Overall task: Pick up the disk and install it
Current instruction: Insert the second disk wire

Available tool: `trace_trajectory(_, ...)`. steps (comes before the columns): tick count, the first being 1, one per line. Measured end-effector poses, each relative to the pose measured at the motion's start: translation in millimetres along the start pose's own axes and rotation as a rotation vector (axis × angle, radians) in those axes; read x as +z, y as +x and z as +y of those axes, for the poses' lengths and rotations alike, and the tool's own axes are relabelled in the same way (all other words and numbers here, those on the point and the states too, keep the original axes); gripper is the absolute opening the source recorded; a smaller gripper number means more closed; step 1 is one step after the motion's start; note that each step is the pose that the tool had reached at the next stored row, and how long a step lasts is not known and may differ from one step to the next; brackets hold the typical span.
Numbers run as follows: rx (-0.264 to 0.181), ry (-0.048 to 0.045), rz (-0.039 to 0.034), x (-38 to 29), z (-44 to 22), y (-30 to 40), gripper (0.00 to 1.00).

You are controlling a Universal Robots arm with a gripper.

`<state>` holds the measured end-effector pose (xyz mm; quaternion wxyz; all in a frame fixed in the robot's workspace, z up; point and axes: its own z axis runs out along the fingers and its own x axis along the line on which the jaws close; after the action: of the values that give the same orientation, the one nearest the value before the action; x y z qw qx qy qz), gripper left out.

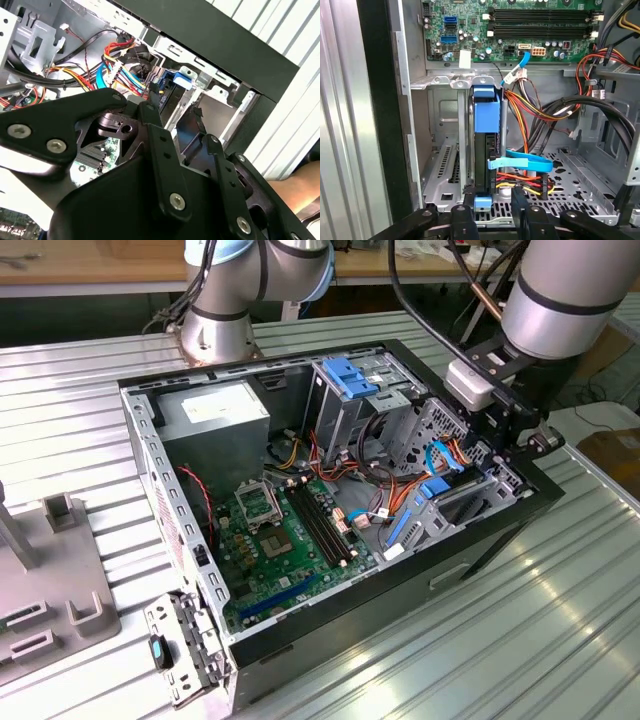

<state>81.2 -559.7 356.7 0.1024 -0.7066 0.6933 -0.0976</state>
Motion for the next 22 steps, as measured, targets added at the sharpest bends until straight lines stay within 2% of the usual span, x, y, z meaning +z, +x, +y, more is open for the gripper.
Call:
trace_trajectory(6,0.001,0.0000,0.0004,0.4,0.0,-1.0,0.42)
trace_trajectory(7,0.007,-0.0120,0.0043,0.3,-0.2,-1.2,0.42)
trace_trajectory(8,0.024,-0.0485,0.0087,0.3,-0.1,-1.1,0.42)
trace_trajectory(9,0.031,-0.0642,0.0103,0.3,-0.1,-1.2,0.42)
trace_trajectory(11,0.046,-0.0915,0.0141,0.2,-0.2,-1.2,0.42)
trace_trajectory(12,0.050,-0.0996,0.0150,0.1,-0.2,-1.2,0.42)
trace_trajectory(13,0.060,-0.1205,0.0175,-0.5,-0.4,-1.2,0.42)
trace_trajectory(14,0.068,-0.1358,0.0194,-1.0,-0.6,-1.2,0.42)
trace_trajectory(15,0.073,-0.1457,0.0207,-1.4,-0.7,-1.2,0.42)
trace_trajectory(18,0.096,-0.1868,0.0263,-2.5,-1.0,-1.3,0.42)
trace_trajectory(19,0.100,-0.1935,0.0278,-4.1,-1.3,-1.3,0.42)
trace_trajectory(22,0.108,-0.2015,0.0291,-10.2,-3.1,-1.4,0.42)
